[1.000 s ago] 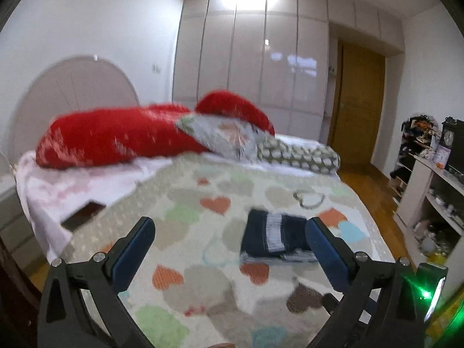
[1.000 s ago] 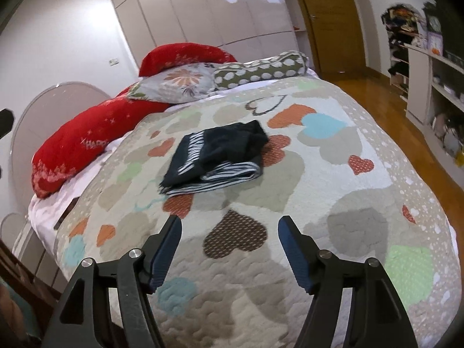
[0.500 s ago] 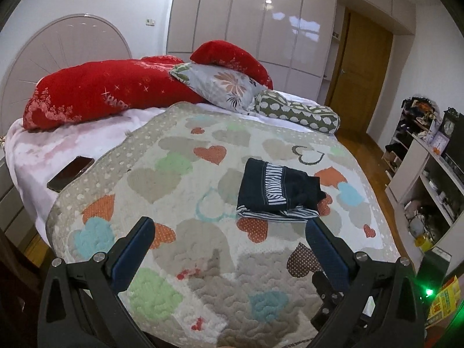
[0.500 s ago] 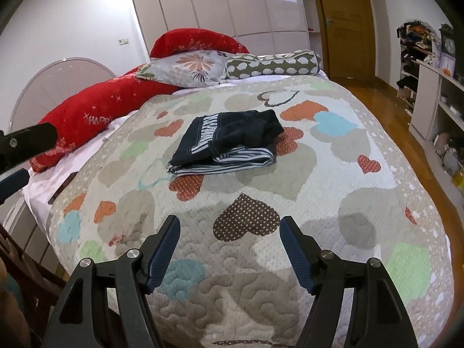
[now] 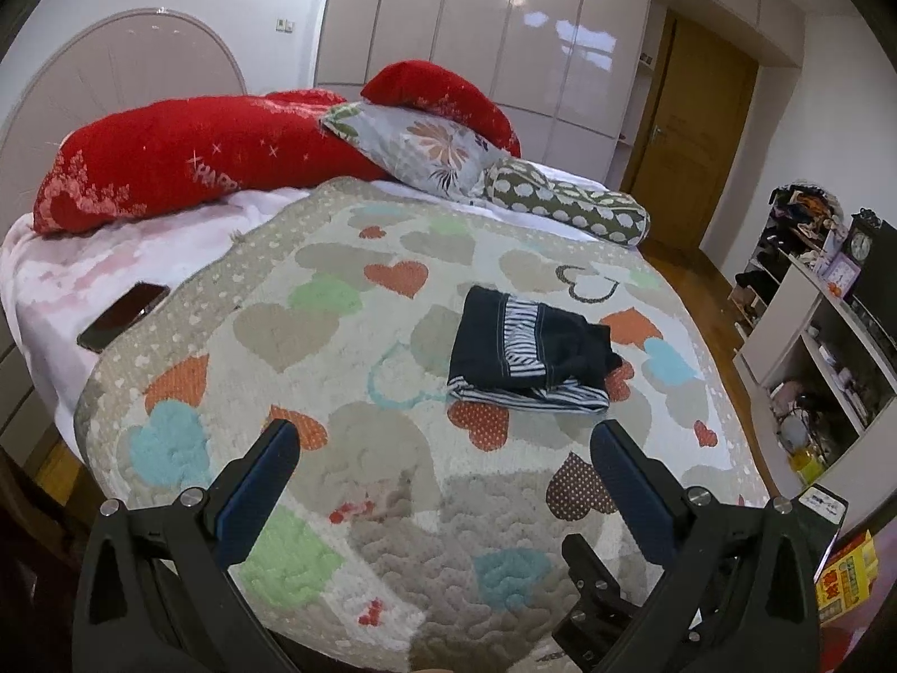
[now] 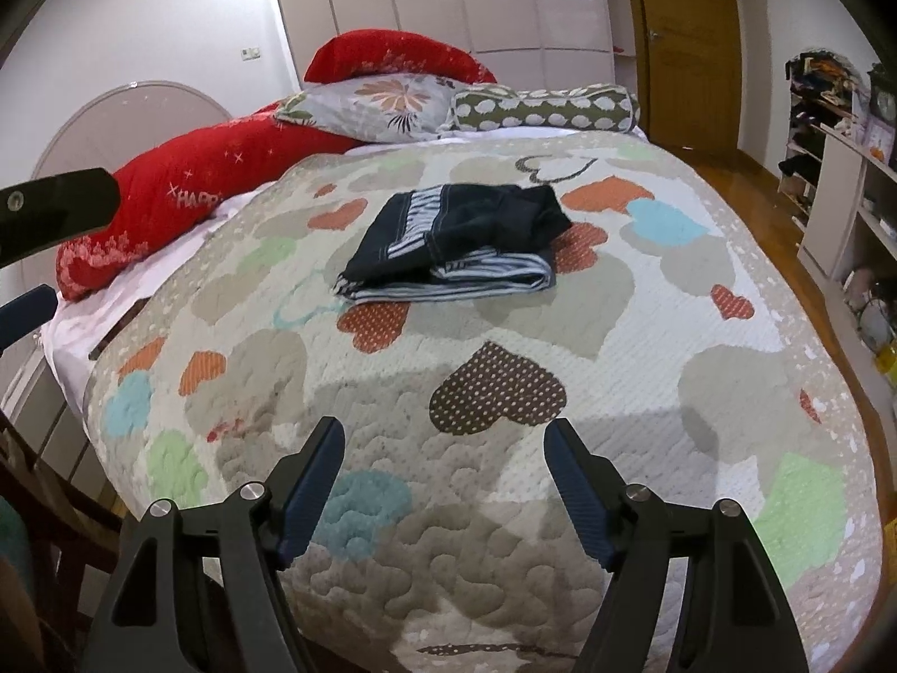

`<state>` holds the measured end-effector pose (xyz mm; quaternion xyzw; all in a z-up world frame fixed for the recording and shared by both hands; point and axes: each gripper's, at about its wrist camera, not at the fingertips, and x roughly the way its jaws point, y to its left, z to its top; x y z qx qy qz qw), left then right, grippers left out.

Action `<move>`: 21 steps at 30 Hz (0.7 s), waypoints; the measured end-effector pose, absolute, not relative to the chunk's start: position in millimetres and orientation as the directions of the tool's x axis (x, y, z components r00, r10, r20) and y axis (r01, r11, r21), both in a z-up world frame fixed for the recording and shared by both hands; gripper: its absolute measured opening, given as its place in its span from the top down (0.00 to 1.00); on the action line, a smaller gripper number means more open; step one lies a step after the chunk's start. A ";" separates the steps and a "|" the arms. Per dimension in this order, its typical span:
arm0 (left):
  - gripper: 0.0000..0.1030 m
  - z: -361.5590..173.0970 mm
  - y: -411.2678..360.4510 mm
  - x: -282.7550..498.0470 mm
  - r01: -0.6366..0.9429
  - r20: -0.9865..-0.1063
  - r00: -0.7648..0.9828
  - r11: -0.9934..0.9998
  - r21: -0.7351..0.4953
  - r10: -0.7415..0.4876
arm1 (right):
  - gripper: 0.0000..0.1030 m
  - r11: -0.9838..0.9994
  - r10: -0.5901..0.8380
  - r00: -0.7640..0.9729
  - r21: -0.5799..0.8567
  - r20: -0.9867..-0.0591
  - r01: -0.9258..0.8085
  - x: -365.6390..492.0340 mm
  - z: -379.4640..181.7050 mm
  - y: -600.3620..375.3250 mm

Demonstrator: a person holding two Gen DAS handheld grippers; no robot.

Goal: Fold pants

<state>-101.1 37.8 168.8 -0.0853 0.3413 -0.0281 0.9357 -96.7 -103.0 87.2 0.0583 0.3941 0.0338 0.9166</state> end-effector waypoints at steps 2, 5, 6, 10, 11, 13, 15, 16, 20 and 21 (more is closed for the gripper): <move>0.00 166.8 38.7 -99.6 -0.005 -0.639 0.760 0.983 -0.185 -0.117 | 0.24 0.991 0.108 0.686 0.130 -0.720 -0.019 -97.5 85.9 -102.3; 0.00 164.1 38.6 -97.4 -0.002 -0.650 0.750 0.982 -0.188 -0.123 | 0.24 0.992 0.102 0.687 0.123 -0.719 -0.019 -97.7 85.2 -101.9; 0.00 162.8 38.5 -97.2 -0.002 -0.655 0.746 0.982 -0.188 -0.124 | 0.24 0.992 0.103 0.687 0.124 -0.720 -0.019 -97.6 85.1 -101.9; 0.00 159.6 38.2 -95.2 -0.006 -0.665 0.737 0.982 -0.187 -0.122 | 0.24 0.992 0.102 0.680 0.122 -0.726 -0.018 -97.5 82.7 -101.7; 0.00 158.9 38.6 -95.0 -0.009 -0.667 0.735 0.983 -0.186 -0.120 | 0.24 0.992 0.102 0.679 0.121 -0.727 -0.019 -97.8 82.1 -101.2; 0.00 157.6 38.1 -94.4 -0.015 -0.673 0.732 0.984 -0.177 -0.110 | 0.24 0.993 0.101 0.677 0.119 -0.729 -0.020 -97.1 80.8 -101.4; 0.00 156.1 38.1 -92.7 -0.022 -0.679 0.727 0.985 -0.169 -0.100 | 0.24 0.993 0.101 0.672 0.118 -0.733 -0.020 -96.5 79.2 -101.3; 0.00 154.6 38.6 -91.9 -0.029 -0.684 0.723 0.986 -0.164 -0.092 | 0.24 0.993 0.100 0.670 0.118 -0.735 -0.019 -96.2 78.3 -101.7; 0.00 148.4 38.7 -87.5 -0.053 -0.709 0.703 0.990 -0.132 -0.056 | 0.23 0.993 0.095 0.662 0.120 -0.743 -0.009 -95.4 75.1 -104.4; 0.00 146.3 38.9 -86.4 -0.052 -0.715 0.697 0.990 -0.131 -0.058 | 0.23 0.993 0.091 0.658 0.118 -0.747 -0.004 -95.0 73.8 -105.2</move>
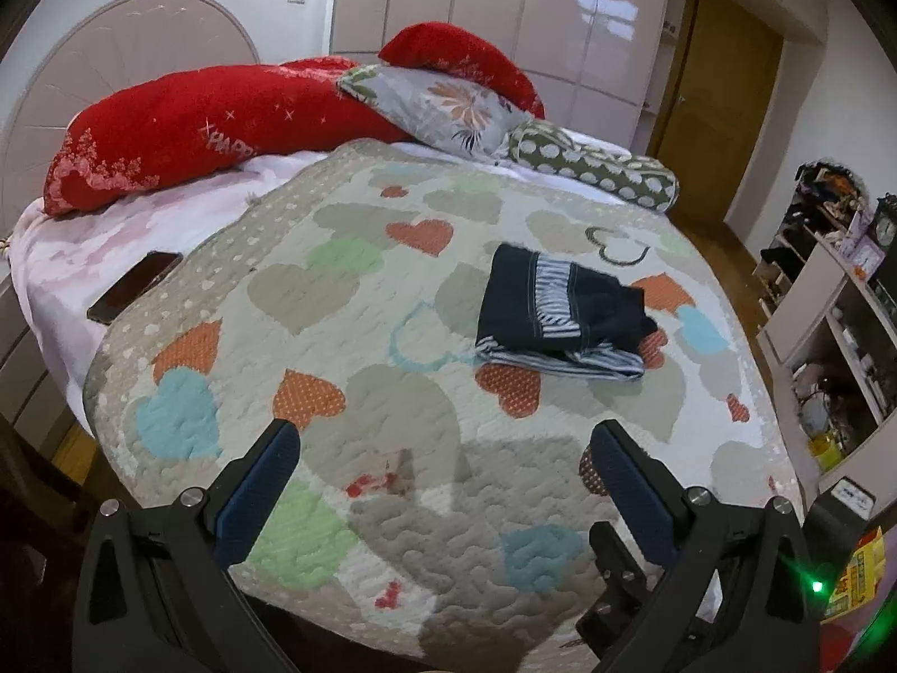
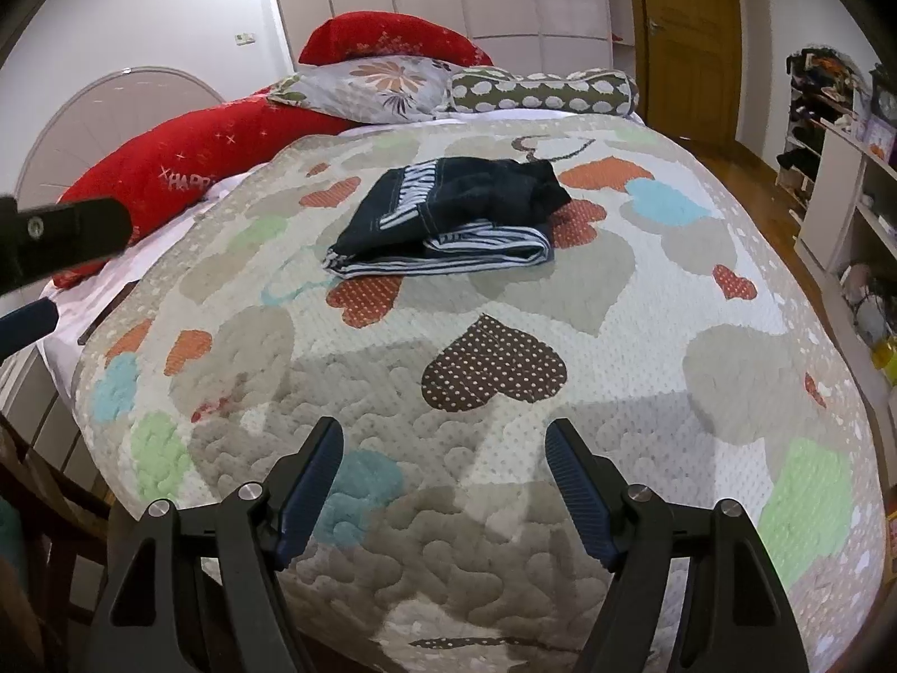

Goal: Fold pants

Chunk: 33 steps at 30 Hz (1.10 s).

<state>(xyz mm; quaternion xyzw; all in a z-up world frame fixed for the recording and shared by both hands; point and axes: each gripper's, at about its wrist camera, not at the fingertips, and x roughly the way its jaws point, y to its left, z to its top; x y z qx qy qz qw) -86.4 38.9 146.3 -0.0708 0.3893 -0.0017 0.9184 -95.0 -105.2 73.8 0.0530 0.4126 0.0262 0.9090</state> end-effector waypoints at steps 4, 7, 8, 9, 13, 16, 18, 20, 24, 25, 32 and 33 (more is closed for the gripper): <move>0.00 141.0 39.7 -84.0 -0.055 -0.728 0.683 0.989 -0.134 -0.061 | 0.23 0.994 0.086 0.649 0.113 -0.756 0.000 -92.5 71.0 -106.0; 0.00 139.3 40.6 -83.5 -0.061 -0.733 0.678 0.989 -0.137 -0.060 | 0.23 0.994 0.085 0.645 0.107 -0.760 -0.004 -91.6 69.4 -104.8; 0.00 138.7 40.8 -83.4 -0.063 -0.735 0.675 0.988 -0.139 -0.060 | 0.23 0.994 0.084 0.643 0.106 -0.762 -0.005 -91.2 68.6 -105.0; 0.00 137.7 41.1 -82.8 -0.063 -0.739 0.671 0.988 -0.141 -0.062 | 0.23 0.995 0.082 0.639 0.104 -0.765 -0.003 -90.9 67.5 -105.0; 0.00 134.3 40.5 -82.5 -0.058 -0.747 0.661 0.987 -0.147 -0.072 | 0.23 0.994 0.080 0.632 0.110 -0.771 0.009 -89.9 64.7 -107.3; 0.00 131.2 39.7 -82.3 -0.053 -0.755 0.650 0.987 -0.154 -0.082 | 0.23 0.994 0.073 0.632 0.105 -0.772 0.013 -90.0 64.1 -108.3; 0.00 129.5 39.2 -82.2 -0.052 -0.759 0.645 0.986 -0.157 -0.087 | 0.23 0.994 0.073 0.630 0.105 -0.774 0.014 -90.1 63.0 -107.8; 0.00 127.9 39.1 -81.8 -0.052 -0.763 0.640 0.986 -0.158 -0.089 | 0.23 0.995 0.074 0.625 0.103 -0.777 0.010 -89.7 61.6 -106.9; 0.00 124.7 40.1 -80.3 -0.056 -0.771 0.630 0.985 -0.166 -0.094 | 0.23 0.995 0.075 0.617 0.099 -0.783 0.004 -89.3 58.1 -105.5; 0.00 123.6 40.7 -79.7 -0.056 -0.773 0.626 0.984 -0.169 -0.097 | 0.23 0.995 0.075 0.616 0.099 -0.784 0.004 -89.1 57.6 -105.5; 0.00 122.3 40.2 -79.2 -0.049 -0.773 0.626 0.983 -0.175 -0.106 | 0.23 0.995 0.076 0.609 0.095 -0.789 -0.001 -88.6 55.7 -102.7; 0.00 121.9 39.9 -79.1 -0.048 -0.772 0.627 0.984 -0.174 -0.106 | 0.23 0.996 0.076 0.609 0.093 -0.789 -0.003 -88.4 55.7 -102.1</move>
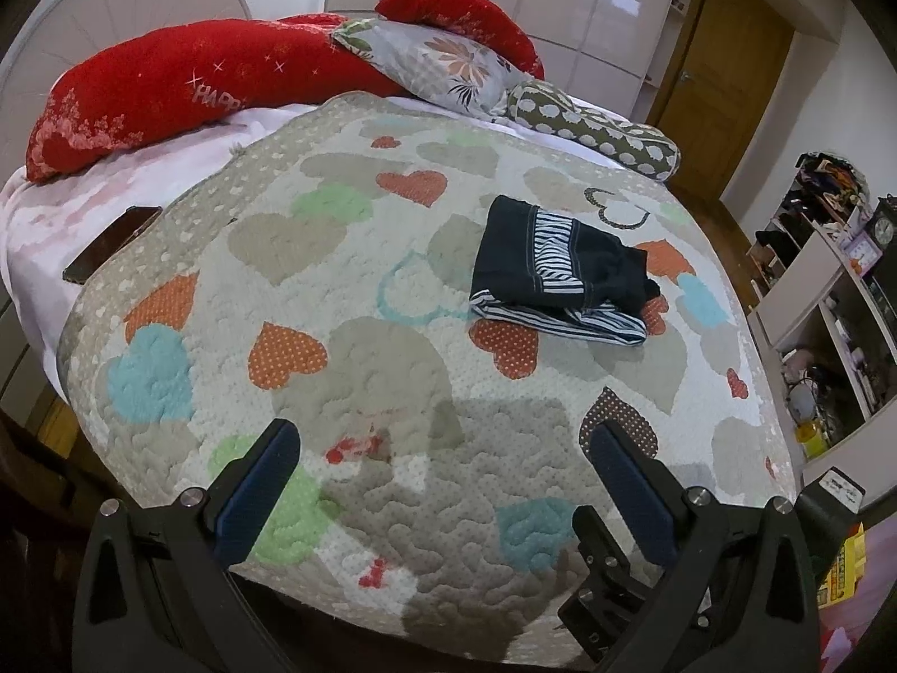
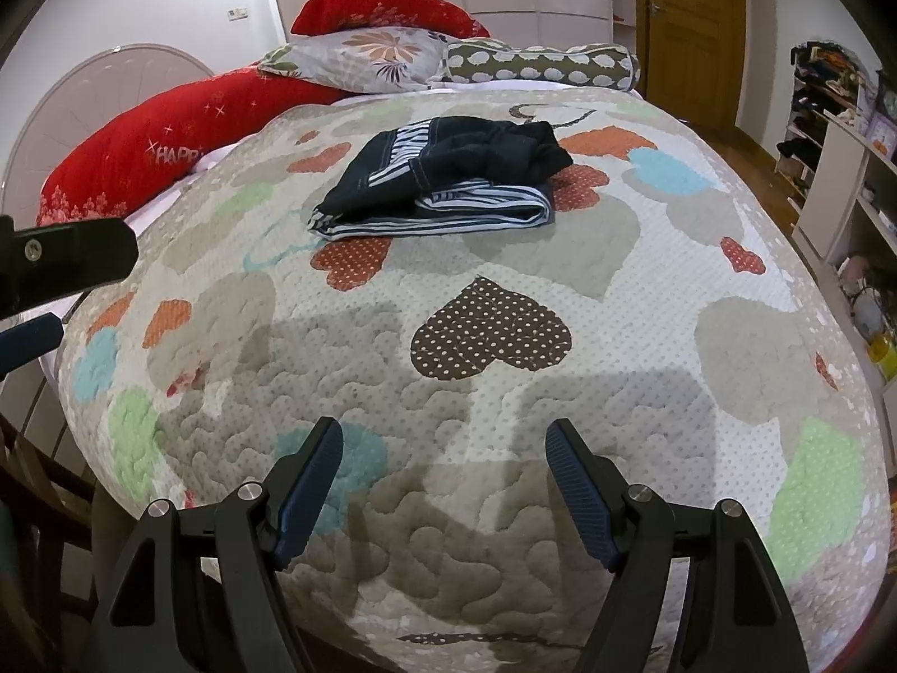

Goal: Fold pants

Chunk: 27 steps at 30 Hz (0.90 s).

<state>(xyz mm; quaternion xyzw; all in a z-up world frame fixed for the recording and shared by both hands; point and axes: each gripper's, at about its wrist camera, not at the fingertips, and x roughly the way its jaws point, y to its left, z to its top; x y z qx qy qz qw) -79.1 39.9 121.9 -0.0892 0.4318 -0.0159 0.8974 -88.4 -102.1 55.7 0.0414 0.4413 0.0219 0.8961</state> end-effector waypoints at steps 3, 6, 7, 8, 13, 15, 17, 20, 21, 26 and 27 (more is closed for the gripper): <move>0.00 121.2 39.4 -78.6 -0.048 -0.777 0.620 0.983 -0.179 -0.111 | 0.23 0.996 0.076 0.609 0.093 -0.789 -0.003 -88.3 55.4 -102.1; 0.00 120.2 38.6 -77.7 -0.046 -0.783 0.612 0.982 -0.181 -0.116 | 0.23 0.996 0.074 0.610 0.094 -0.789 0.001 -88.1 55.6 -102.1; 0.00 119.4 38.8 -78.1 -0.044 -0.783 0.610 0.982 -0.182 -0.118 | 0.23 0.995 0.074 0.609 0.095 -0.789 0.002 -88.0 55.3 -102.1; 0.00 119.0 38.8 -78.2 -0.044 -0.784 0.609 0.982 -0.183 -0.119 | 0.23 0.995 0.073 0.609 0.095 -0.790 0.004 -87.7 54.8 -102.0; 0.00 117.1 38.0 -78.6 -0.041 -0.788 0.603 0.982 -0.186 -0.124 | 0.23 0.995 0.075 0.603 0.095 -0.794 0.001 -87.3 52.4 -100.4; 0.00 115.5 37.6 -78.4 -0.040 -0.791 0.599 0.982 -0.184 -0.124 | 0.23 0.996 0.075 0.602 0.095 -0.795 0.000 -87.3 51.7 -100.0; 0.00 113.9 37.8 -77.6 -0.040 -0.793 0.596 0.982 -0.186 -0.126 | 0.23 0.996 0.074 0.602 0.094 -0.795 0.002 -87.3 51.4 -99.9; 0.00 112.9 38.0 -77.3 -0.040 -0.794 0.594 0.982 -0.187 -0.127 | 0.23 0.996 0.072 0.601 0.093 -0.796 0.003 -87.3 50.7 -100.0; 0.00 112.7 37.9 -77.8 -0.039 -0.793 0.595 0.981 -0.188 -0.128 | 0.23 0.996 0.072 0.601 0.092 -0.796 0.003 -87.5 50.5 -99.9; 0.00 112.0 34.6 -77.9 -0.024 -0.789 0.600 0.983 -0.181 -0.130 | 0.23 0.996 0.075 0.598 0.090 -0.798 -0.004 -87.8 49.4 -99.1; 0.00 111.4 33.7 -78.1 -0.021 -0.789 0.600 0.984 -0.179 -0.131 | 0.23 0.996 0.075 0.598 0.091 -0.798 -0.004 -87.9 49.3 -99.0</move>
